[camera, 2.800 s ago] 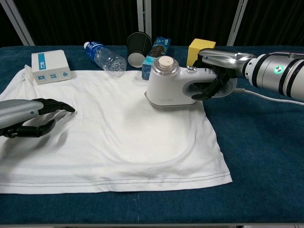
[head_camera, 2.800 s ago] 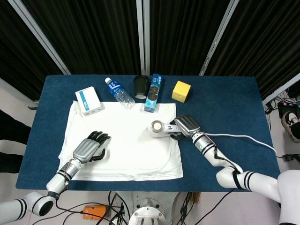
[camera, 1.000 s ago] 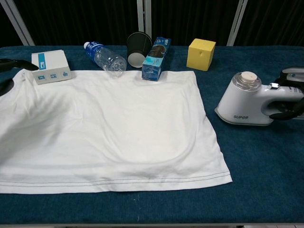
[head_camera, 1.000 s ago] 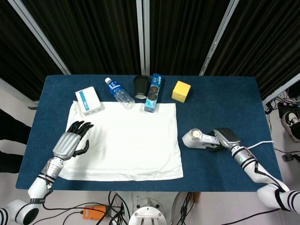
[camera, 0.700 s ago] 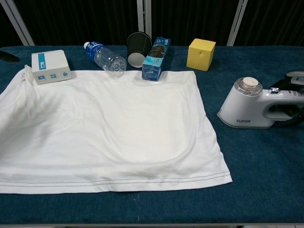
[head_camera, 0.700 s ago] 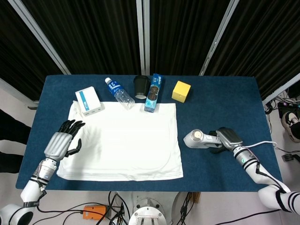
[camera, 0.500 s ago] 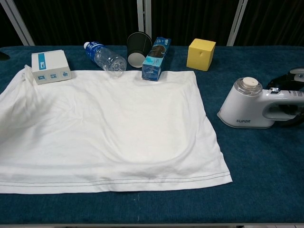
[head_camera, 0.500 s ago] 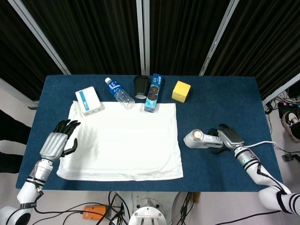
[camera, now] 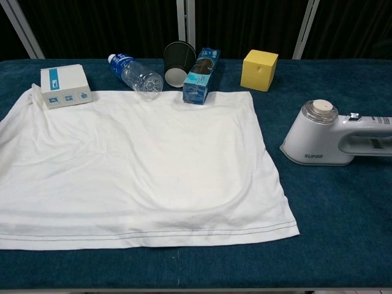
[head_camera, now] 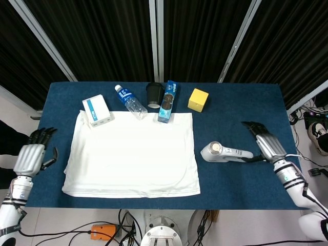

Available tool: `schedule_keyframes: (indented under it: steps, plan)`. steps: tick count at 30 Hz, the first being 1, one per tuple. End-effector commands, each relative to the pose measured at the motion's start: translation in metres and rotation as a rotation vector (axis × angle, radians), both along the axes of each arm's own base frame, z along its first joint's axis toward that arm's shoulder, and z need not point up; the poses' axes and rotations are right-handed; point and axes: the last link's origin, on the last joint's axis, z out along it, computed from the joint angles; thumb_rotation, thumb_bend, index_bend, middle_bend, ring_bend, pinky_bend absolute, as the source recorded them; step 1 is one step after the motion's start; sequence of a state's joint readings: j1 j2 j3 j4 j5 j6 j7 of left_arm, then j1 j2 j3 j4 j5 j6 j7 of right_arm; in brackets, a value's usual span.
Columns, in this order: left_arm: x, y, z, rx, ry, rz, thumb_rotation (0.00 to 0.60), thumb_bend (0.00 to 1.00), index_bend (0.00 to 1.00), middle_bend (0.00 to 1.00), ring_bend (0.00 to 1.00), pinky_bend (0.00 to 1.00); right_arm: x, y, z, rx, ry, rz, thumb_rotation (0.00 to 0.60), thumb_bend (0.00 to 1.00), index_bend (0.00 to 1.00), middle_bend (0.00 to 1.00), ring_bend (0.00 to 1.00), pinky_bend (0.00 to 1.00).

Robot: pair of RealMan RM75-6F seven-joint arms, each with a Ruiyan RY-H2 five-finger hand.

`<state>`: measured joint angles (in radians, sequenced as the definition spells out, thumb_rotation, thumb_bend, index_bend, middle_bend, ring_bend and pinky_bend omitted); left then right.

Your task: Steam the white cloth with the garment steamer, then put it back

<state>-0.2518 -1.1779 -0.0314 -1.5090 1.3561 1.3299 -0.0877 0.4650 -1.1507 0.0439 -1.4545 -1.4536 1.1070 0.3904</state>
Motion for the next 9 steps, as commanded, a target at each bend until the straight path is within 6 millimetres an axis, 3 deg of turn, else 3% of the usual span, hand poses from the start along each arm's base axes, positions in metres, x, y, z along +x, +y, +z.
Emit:
schedule_keyframes:
  steps: [1, 5, 9]
  plan:
    - [-0.014, -0.011, 0.019, 0.063, 0.002, 0.048, 0.118, 0.49, 0.09, 0.07, 0.00, 0.00, -0.008, 0.028, 0.039, -0.228, 0.098, 0.045, 0.600, 0.06, 0.08, 0.12, 0.05, 0.15]
    - [-0.027, -0.034, 0.026, 0.096, -0.007, 0.090, 0.118, 0.43, 0.09, 0.07, 0.00, 0.00, -0.017, 0.065, 0.050, -0.319, 0.102, 0.030, 0.600, 0.05, 0.08, 0.12, 0.05, 0.15]
    - [-0.030, -0.058, 0.021, 0.116, -0.011, 0.104, 0.170, 0.40, 0.09, 0.07, 0.00, 0.00, -0.026, 0.098, 0.046, -0.328, 0.089, 0.001, 0.600, 0.06, 0.05, 0.12, 0.04, 0.13]
